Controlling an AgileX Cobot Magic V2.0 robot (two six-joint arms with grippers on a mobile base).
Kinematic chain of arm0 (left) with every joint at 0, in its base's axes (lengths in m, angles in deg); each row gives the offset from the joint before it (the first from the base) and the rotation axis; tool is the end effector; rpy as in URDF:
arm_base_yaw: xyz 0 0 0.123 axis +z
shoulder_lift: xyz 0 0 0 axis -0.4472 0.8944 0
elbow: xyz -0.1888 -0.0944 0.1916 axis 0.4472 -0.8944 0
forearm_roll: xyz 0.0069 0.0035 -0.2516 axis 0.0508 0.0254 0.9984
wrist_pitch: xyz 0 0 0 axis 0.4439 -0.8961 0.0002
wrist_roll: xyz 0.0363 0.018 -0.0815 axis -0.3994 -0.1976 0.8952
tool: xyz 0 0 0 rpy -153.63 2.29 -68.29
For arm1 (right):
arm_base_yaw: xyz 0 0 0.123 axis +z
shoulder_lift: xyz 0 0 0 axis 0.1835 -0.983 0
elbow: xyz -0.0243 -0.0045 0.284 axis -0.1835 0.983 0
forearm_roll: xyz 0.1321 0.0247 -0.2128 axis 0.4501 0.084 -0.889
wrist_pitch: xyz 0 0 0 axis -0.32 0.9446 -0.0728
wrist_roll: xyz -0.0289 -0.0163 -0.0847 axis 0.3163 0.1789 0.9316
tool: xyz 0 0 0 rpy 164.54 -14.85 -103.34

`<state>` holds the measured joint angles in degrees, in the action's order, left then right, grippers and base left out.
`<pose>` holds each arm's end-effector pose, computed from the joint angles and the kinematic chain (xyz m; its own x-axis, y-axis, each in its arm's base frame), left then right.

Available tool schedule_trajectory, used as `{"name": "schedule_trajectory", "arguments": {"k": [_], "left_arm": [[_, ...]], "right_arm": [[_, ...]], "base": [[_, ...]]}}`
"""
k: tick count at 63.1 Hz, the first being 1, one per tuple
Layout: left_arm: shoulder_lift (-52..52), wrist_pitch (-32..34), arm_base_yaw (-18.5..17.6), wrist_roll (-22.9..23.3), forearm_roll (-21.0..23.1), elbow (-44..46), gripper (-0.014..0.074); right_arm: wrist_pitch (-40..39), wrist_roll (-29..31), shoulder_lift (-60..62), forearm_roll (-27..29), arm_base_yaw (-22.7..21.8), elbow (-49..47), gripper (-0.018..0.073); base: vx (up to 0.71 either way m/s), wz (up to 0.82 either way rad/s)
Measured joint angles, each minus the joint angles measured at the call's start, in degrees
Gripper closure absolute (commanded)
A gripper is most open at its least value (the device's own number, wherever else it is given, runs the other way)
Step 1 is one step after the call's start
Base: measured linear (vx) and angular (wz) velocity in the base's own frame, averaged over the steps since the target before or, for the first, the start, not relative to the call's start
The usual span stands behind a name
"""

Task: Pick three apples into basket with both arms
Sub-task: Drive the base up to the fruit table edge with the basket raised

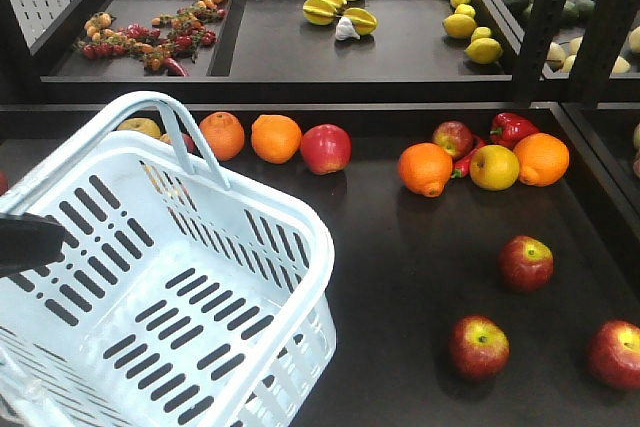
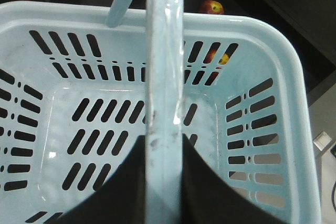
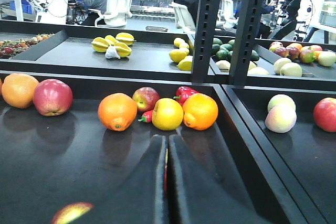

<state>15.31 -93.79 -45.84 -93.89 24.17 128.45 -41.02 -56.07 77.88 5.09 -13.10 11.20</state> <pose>0.1195 -0.0769 0.4127 -0.6514 0.1947 -0.7333 0.5415 0.7963 -0.2696 0.0565 -0.0032 0.1929 -0.0546 -0.0786 -0.9954 0.0482 0.9955 -0.0813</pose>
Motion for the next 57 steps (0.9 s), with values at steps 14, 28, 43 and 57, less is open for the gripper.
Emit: {"name": "schedule_trajectory", "arguments": {"k": [14,28,43,57], "left_arm": [[0.0,0.0,0.0,0.0,0.0,0.0,0.0604],[0.0,0.0,0.0,0.0,0.0,0.0,0.0604],[0.0,0.0,0.0,0.0,0.0,0.0,0.0604],[0.0,0.0,0.0,0.0,0.0,0.0,0.0604]], "right_arm": [[0.0,0.0,0.0,0.0,0.0,0.0,0.0563],[0.0,0.0,0.0,0.0,0.0,0.0,0.0563],[0.0,0.0,0.0,0.0,0.0,0.0,0.0563],[0.0,0.0,0.0,0.0,0.0,0.0,0.0563]], "base": [[0.01,-0.01],[0.0,0.0],[0.0,0.0],[0.0,0.0]]}}
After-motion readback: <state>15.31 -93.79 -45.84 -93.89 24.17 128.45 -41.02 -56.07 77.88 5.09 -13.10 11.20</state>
